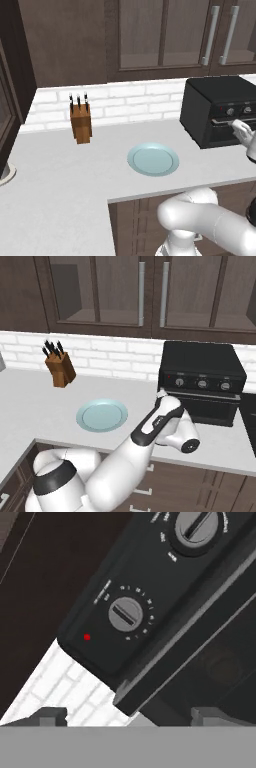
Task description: Pick up the kebab skewer and baguette bread, and place them inside the toaster oven. Close the toaster oven door and start by setting the timer.
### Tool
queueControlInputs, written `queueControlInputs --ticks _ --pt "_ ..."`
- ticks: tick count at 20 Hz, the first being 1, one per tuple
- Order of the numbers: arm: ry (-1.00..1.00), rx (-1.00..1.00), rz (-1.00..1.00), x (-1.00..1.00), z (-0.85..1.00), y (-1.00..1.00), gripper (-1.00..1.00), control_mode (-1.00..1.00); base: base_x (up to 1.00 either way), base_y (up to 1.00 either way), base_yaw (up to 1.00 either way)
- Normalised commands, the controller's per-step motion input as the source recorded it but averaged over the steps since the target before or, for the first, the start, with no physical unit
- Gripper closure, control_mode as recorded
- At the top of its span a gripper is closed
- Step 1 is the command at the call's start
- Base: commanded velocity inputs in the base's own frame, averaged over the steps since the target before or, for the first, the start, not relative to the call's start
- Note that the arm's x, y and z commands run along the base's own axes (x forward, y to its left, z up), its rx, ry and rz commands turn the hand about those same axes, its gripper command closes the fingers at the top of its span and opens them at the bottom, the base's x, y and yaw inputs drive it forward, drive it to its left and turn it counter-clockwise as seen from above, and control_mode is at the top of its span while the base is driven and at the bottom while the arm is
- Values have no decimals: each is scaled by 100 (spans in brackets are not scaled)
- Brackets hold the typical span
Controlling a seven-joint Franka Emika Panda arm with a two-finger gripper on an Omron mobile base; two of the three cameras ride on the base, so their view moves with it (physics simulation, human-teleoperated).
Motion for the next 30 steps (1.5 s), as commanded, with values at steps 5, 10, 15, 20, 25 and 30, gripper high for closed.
queueControlInputs --ticks 5,10,15,20,25,30 --pt "-20 -54 0 0 21 0 -100 -100 0 0 0" --pt "-19 -56 0 0 12 0 -100 -100 0 0 0" --pt "-13 -34 -6 0 11 0 -100 -100 0 0 0" --pt "-8 -23 -7 0 17 0 -100 -100 0 0 0" --pt "0 -18 -9 0 10 0 -100 -100 0 0 0" --pt "3 -6 -9 1 5 -1 -100 -100 0 0 0"
